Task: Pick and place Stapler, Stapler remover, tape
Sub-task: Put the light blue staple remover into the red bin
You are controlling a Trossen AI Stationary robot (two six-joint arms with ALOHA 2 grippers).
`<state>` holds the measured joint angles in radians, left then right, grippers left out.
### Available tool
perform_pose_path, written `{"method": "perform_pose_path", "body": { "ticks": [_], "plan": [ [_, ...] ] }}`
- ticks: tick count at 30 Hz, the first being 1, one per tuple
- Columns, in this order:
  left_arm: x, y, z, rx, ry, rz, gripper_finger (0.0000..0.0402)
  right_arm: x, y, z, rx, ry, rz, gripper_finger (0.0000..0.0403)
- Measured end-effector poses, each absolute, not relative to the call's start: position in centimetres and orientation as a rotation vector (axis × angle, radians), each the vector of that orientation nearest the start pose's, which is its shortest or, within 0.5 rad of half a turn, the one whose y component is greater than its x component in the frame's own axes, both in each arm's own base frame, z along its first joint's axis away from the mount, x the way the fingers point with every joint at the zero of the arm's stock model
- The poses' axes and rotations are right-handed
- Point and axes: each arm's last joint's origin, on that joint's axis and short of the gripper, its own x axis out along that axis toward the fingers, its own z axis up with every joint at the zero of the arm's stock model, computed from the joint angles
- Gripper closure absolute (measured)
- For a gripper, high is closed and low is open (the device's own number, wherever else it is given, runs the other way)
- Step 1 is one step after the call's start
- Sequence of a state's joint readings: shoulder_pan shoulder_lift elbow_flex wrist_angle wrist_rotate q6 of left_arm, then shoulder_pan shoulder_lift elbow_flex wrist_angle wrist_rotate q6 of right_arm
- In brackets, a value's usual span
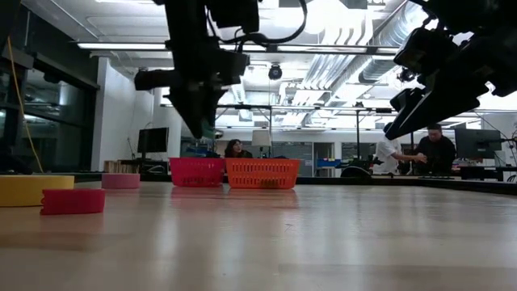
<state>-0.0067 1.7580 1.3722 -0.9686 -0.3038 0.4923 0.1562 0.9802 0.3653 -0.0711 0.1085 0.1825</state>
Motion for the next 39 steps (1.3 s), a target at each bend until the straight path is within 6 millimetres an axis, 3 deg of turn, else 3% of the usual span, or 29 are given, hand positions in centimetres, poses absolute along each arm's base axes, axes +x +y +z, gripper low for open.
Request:
{"method": "perform_pose_path", "body": {
  "ticks": [7, 16, 28, 39],
  "plan": [
    [33.9, 1.6, 23.8, 0.684, 1.415, 0.027, 0.0305, 18.1, 2.5, 16.9, 0.077, 0.682, -0.010, 0.0217],
    [33.3, 6.6, 23.8, 0.621, 1.471, 0.194, 0.0305, 18.1, 2.5, 16.9, 0.061, 0.682, -0.004, 0.0217],
    [31.8, 15.7, 24.1, 0.242, 1.316, 0.356, 0.0305, 18.1, 2.5, 16.9, 0.055, 0.682, -0.002, 0.0217],
    [28.8, 21.1, 23.6, -0.049, 1.223, 0.508, 0.0305, 18.0, 2.5, 16.9, 0.053, 0.689, -0.002, 0.0217]
  ]
}}
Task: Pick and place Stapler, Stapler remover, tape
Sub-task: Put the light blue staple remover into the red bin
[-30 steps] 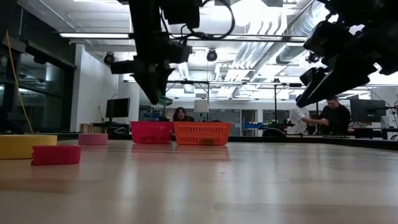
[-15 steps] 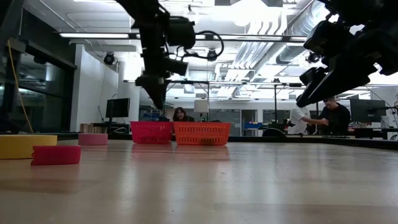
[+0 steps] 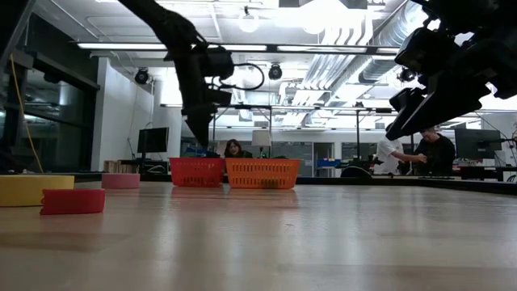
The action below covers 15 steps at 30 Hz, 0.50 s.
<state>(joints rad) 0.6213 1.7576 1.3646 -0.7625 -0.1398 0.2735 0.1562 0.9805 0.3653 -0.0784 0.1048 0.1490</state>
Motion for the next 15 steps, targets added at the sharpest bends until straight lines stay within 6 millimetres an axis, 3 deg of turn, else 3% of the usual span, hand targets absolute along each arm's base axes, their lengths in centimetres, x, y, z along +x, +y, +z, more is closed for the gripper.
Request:
{"method": "perform_pose_path", "body": {
  "ticks": [5, 15],
  "plan": [
    [27.9, 22.1, 22.8, -0.157, 1.189, 0.530, 0.0305, 18.0, 2.5, 16.9, 0.045, 0.686, -0.027, 0.0217],
    [27.9, 21.7, 21.9, -0.171, 1.194, 0.532, 0.0305, 18.0, 2.4, 16.9, 0.070, 0.684, -0.049, 0.0217]
  ]
}}
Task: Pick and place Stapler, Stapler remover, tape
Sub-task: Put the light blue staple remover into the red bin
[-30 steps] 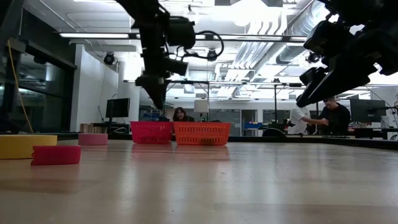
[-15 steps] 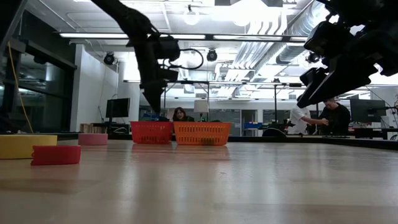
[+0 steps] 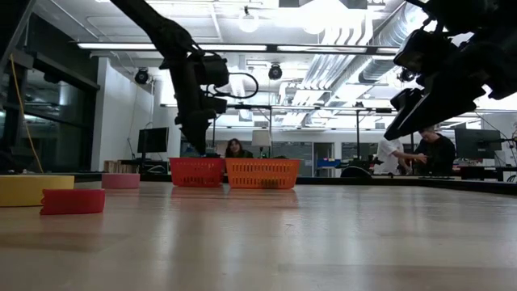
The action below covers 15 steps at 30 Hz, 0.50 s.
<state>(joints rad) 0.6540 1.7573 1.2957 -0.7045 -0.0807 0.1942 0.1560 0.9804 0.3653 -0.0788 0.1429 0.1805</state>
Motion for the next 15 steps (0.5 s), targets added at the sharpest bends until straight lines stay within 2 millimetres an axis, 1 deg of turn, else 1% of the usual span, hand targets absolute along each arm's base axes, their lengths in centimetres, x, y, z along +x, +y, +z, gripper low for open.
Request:
{"method": "perform_pose_path", "body": {
  "ticks": [4, 11, 15],
  "plan": [
    [27.87, 21.69, 21.88, -0.180, 1.192, 0.549, 0.0291, 18.03, 2.45, 16.88, 0.079, 0.684, -0.051, 0.0217],
    [27.88, 21.66, 21.87, -0.179, 1.194, 0.551, 0.0220, 18.02, 2.45, 16.88, 0.090, 0.684, -0.055, 0.0217],
    [27.88, 21.65, 21.87, -0.179, 1.193, 0.549, 0.0191, 18.03, 2.45, 16.87, 0.090, 0.684, -0.055, 0.0217]
  ]
}}
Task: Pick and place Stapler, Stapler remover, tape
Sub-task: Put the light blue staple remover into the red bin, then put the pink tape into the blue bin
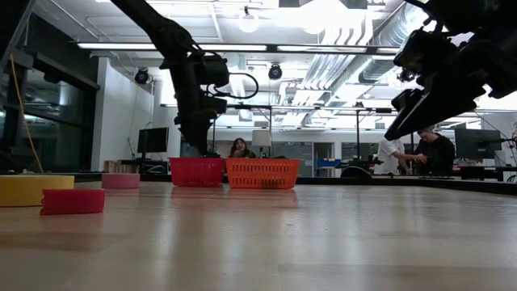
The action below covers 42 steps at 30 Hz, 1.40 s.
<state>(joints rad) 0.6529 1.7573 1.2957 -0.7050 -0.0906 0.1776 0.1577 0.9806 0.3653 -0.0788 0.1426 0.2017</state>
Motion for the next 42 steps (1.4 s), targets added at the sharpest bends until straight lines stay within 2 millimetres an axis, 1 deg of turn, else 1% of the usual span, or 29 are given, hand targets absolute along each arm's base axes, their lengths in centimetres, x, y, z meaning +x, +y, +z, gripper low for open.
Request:
{"method": "perform_pose_path", "body": {
  "ticks": [4, 13, 24, 27, 30, 34, 42],
  "plan": [
    [27.9, 21.6, 21.9, -0.186, 1.190, 0.541, 0.0176, 18.0, 2.5, 16.9, 0.090, 0.684, -0.055, 0.0217],
    [27.9, 21.6, 21.9, -0.208, 1.185, 0.542, 0.0164, 18.0, 2.4, 16.9, 0.090, 0.684, -0.055, 0.0217],
    [27.8, 21.5, 21.8, -0.202, 1.201, 0.537, 0.0163, 18.0, 2.4, 16.9, 0.089, 0.685, -0.055, 0.0217],
    [27.5, 21.5, 22.6, -0.172, 1.251, 0.563, 0.0163, 18.0, 2.4, 16.9, 0.090, 0.685, -0.055, 0.0217],
    [27.6, 21.6, 23.7, -0.165, 1.254, 0.580, 0.0163, 18.0, 2.4, 16.9, 0.089, 0.685, -0.055, 0.0217],
    [27.8, 21.7, 24.5, -0.163, 1.246, 0.581, 0.0163, 18.0, 2.4, 16.9, 0.089, 0.685, -0.055, 0.0217],
    [27.5, 21.5, 24.8, -0.175, 1.264, 0.579, 0.0163, 18.0, 2.4, 16.9, 0.089, 0.685, -0.055, 0.0217]
  ]
}}
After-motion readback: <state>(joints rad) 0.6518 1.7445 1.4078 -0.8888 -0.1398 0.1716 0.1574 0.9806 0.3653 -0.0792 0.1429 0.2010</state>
